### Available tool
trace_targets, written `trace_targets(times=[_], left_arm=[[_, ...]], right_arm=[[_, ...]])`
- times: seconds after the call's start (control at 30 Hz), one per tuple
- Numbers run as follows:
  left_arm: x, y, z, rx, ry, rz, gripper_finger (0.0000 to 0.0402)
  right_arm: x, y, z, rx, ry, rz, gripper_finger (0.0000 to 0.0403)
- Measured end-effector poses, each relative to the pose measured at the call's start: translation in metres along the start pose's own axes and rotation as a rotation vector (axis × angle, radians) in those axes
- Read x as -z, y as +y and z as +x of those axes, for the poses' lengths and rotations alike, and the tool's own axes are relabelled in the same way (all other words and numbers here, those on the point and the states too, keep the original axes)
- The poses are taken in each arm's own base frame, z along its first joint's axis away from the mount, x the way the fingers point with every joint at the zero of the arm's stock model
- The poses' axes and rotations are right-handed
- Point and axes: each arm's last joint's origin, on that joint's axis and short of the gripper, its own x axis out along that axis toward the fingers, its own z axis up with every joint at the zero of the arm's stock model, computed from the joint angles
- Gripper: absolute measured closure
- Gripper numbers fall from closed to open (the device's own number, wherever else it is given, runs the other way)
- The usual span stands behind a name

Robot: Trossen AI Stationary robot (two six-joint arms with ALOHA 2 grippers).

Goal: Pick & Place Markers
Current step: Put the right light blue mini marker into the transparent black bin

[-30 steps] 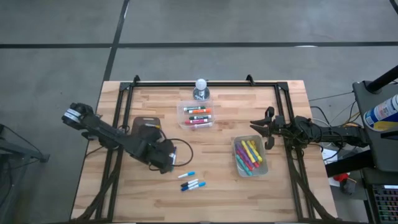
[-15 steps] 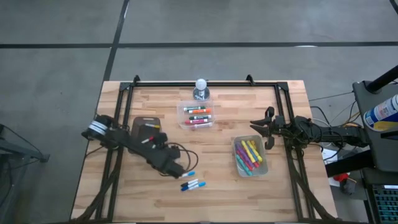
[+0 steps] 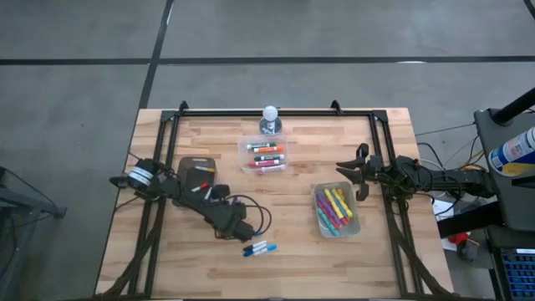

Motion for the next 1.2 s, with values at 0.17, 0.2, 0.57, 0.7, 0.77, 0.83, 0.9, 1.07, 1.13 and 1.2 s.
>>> trace_targets(times=[0.17, 0.2, 0.57, 0.7, 0.77, 0.83, 0.9, 1.07, 1.13, 1.2], left_arm=[[-0.001, -0.002, -0.001, 0.054, 0.004, 0.004, 0.0401], [-0.003, -0.003, -0.002, 0.062, -0.009, 0.017, 0.0401], [-0.01, 0.004, -0.03, 0.002, -0.049, 0.011, 0.0401], [-0.006, 0.005, -0.022, -0.016, -0.027, 0.024, 0.0401], [-0.005, 0.004, -0.019, -0.02, -0.019, 0.039, 0.0401], [-0.002, 0.004, -0.015, -0.024, -0.003, 0.058, 0.0401], [0.001, 0.005, -0.011, -0.028, 0.018, 0.064, 0.0401], [0.003, 0.004, -0.007, -0.011, 0.039, 0.068, 0.0401], [0.003, 0.004, -0.007, -0.007, 0.04, 0.071, 0.0401], [0.002, 0.004, -0.007, 0.008, 0.042, 0.069, 0.0401]], right_arm=[[0.0, 0.0, 0.0, 0.0, 0.0, 0.0, 0.0335], [0.0, 0.0, 0.0, 0.0, 0.0, 0.0, 0.0335], [0.0, 0.0, 0.0, 0.0, 0.0, 0.0, 0.0335], [0.0, 0.0, 0.0, 0.0, 0.0, 0.0, 0.0335], [0.0, 0.0, 0.0, 0.0, 0.0, 0.001, 0.0335], [0.0, 0.0, 0.0, 0.0, 0.0, 0.0, 0.0335], [0.0, 0.0, 0.0, 0.0, 0.0, 0.0, 0.0335], [0.0, 0.0, 0.0, 0.0, 0.0, 0.0, 0.0335], [0.0, 0.0, 0.0, 0.0, 0.0, 0.001, 0.0335], [0.0, 0.0, 0.0, 0.0, 0.0, 0.0, 0.0335]])
